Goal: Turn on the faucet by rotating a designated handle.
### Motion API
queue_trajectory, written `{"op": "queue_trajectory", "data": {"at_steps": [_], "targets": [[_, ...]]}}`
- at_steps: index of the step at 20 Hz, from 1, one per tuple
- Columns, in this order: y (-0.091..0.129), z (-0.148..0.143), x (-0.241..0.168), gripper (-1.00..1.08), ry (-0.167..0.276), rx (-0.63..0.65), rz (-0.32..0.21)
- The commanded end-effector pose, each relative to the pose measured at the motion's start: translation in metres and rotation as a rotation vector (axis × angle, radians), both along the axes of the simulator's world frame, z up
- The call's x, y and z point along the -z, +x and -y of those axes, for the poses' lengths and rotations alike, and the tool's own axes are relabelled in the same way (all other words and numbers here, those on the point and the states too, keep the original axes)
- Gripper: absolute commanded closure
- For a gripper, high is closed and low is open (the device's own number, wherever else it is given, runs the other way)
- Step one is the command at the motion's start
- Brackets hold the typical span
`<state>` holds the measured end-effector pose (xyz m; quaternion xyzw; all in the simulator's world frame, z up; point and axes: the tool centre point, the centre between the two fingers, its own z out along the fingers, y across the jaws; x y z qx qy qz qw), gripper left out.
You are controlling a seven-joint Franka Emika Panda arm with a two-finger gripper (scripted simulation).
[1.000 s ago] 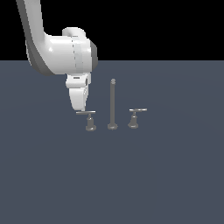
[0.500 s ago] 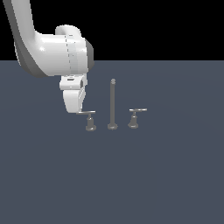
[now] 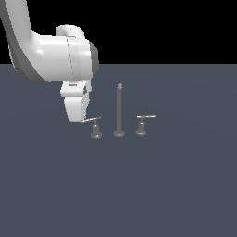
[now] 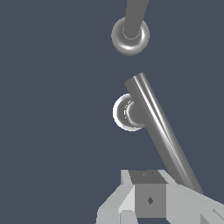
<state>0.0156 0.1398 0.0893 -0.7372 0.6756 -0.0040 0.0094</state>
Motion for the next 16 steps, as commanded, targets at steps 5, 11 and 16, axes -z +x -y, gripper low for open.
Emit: {"op": "queue_trajectory", "data": {"at_steps": [5, 11, 16], "targets": [[-0.028, 0.007, 0.000, 1.08, -0.008, 0.000, -0.018], [-0.033, 0.009, 0.000, 1.08, -0.003, -0.010, -0.014], [-0.043, 0.029, 0.000, 1.08, -0.006, -0.005, -0.017]]}}
